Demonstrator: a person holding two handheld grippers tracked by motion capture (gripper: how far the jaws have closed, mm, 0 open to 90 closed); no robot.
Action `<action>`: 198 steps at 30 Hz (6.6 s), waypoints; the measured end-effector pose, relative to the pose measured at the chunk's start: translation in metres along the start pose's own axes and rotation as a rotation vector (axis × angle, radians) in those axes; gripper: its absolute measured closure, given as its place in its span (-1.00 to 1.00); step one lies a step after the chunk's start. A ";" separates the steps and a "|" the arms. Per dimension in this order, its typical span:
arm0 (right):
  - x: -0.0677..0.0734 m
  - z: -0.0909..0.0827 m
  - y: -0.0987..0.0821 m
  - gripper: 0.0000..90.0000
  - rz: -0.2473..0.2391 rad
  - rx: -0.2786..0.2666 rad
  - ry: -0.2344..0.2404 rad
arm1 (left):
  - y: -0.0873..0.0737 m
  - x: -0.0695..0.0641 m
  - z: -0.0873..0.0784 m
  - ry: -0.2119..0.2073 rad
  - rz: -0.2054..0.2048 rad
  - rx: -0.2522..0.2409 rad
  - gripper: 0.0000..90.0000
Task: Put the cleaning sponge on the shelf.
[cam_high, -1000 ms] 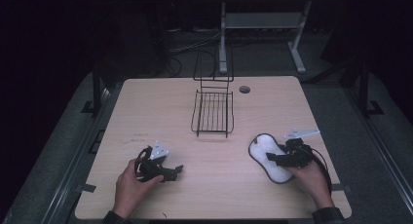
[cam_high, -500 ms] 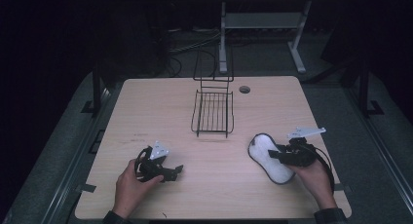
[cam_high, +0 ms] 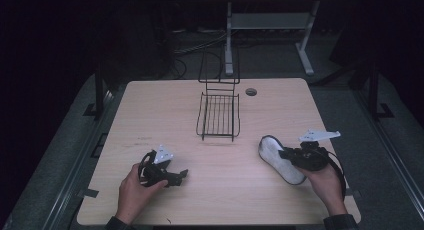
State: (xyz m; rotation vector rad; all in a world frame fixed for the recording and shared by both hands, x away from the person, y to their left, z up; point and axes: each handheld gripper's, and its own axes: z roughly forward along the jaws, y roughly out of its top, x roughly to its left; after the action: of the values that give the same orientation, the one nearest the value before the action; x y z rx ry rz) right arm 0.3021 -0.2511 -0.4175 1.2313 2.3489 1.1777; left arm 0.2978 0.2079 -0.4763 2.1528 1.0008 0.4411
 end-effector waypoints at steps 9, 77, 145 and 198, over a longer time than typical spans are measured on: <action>0.000 -0.005 0.007 0.76 0.001 -0.025 0.002 | 0.000 0.000 0.000 0.000 0.000 0.000 -0.72; 0.020 0.082 0.139 0.75 -0.071 -0.174 0.062 | 0.000 0.000 0.000 -0.001 0.000 0.003 -0.72; 0.001 0.165 0.154 0.38 -0.020 -0.101 -0.016 | 0.000 0.000 0.000 0.001 -0.002 0.003 -0.72; 0.045 0.163 0.120 1.00 -0.154 -0.020 0.124 | 0.000 0.000 0.000 0.002 0.000 0.004 -0.72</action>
State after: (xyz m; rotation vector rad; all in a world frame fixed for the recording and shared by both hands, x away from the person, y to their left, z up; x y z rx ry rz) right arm 0.4301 -0.0885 -0.4266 0.9766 2.4631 1.2562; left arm 0.2979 0.2078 -0.4761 2.1558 1.0035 0.4415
